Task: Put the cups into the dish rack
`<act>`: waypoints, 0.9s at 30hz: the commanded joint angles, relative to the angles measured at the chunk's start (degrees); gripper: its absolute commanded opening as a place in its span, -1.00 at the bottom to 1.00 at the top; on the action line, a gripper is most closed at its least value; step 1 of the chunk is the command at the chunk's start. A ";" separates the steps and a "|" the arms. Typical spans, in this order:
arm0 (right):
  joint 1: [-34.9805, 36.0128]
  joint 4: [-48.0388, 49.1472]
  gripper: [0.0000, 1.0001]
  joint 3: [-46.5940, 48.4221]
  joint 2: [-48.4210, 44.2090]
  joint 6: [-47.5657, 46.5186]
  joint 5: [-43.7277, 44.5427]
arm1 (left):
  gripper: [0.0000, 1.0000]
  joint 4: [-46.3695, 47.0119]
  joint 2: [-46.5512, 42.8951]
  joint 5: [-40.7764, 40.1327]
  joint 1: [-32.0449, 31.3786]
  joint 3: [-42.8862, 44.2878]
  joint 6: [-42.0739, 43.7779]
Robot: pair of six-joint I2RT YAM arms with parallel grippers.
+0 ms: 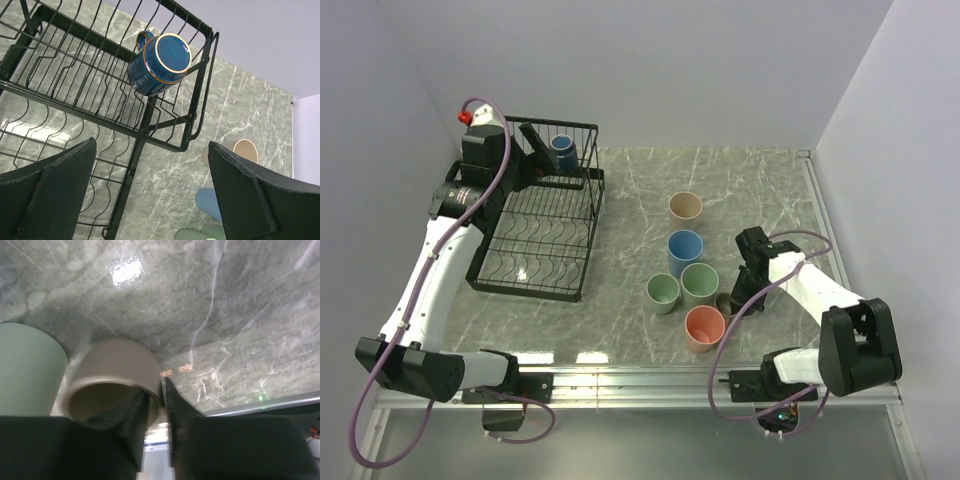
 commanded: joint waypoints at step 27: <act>-6.34 1.76 -1.00 55.87 0.35 -0.78 -25.15 | 0.99 22.28 -2.47 35.27 0.29 2.74 -8.71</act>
